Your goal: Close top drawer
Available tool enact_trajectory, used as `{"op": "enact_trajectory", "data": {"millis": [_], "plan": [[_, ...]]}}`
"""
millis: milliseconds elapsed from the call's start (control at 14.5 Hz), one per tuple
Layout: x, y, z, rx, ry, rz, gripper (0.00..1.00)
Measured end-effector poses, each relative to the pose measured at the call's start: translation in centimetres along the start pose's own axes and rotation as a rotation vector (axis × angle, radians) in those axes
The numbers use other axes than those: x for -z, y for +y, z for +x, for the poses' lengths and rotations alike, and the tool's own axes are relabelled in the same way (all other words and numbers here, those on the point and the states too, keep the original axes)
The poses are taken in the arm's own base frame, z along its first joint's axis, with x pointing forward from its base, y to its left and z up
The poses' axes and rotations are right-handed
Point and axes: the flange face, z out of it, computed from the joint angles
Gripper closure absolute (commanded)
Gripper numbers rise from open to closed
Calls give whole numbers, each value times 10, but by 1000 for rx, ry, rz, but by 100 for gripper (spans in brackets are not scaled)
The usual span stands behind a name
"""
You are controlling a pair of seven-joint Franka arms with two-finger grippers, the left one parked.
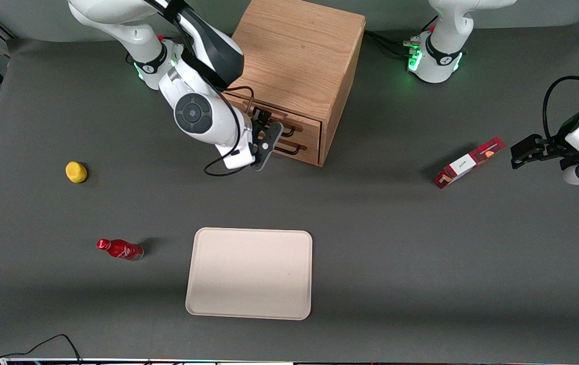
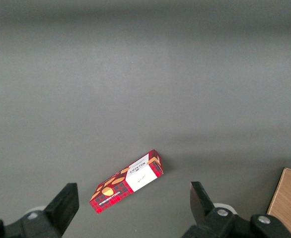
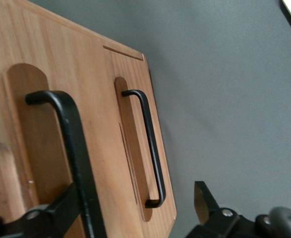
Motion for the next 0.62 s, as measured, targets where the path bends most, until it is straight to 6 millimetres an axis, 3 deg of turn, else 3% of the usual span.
{"op": "enact_trajectory", "data": {"millis": [619], "plan": [[1, -1, -1, -22, 8, -3, 0]]}}
